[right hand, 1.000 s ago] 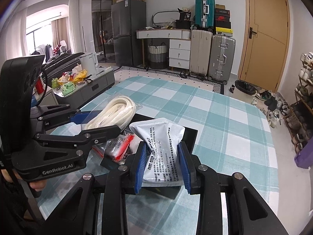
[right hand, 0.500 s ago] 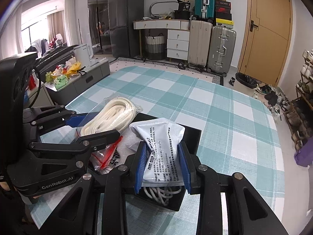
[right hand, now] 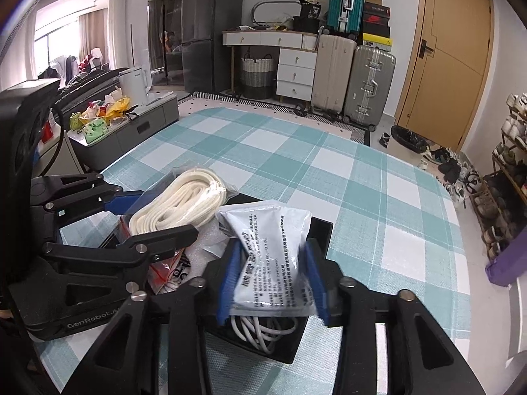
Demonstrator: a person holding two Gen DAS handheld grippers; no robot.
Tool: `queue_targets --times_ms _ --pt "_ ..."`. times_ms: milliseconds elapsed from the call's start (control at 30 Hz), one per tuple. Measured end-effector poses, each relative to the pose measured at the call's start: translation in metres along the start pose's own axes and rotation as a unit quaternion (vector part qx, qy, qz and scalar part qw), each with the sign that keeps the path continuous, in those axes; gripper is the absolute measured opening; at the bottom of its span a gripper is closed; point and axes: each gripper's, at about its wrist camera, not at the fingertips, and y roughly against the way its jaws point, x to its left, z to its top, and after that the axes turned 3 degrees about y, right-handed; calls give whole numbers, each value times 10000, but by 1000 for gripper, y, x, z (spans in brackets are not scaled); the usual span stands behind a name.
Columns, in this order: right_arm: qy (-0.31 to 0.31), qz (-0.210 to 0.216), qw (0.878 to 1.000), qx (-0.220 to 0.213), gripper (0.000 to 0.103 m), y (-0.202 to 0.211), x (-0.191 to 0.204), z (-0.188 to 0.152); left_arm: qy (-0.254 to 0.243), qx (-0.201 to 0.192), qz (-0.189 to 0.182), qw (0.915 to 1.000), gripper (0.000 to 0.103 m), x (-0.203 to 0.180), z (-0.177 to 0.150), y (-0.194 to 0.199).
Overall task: Organize soft objects
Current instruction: 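Open both tools to drop the rope bag and sachet into the box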
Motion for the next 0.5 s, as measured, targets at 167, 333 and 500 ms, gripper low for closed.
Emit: queue_targets --times_ms 167,333,500 --pt "189 -61 9997 -106 61 13 2 1 12 -5 15 10000 42 0 0 4" --pt "177 -146 9995 -208 79 28 -1 -2 -22 -58 72 10000 55 -1 -1 12" --pt "69 -221 9993 -308 88 41 -3 -7 -19 -77 60 10000 69 -2 -3 21"
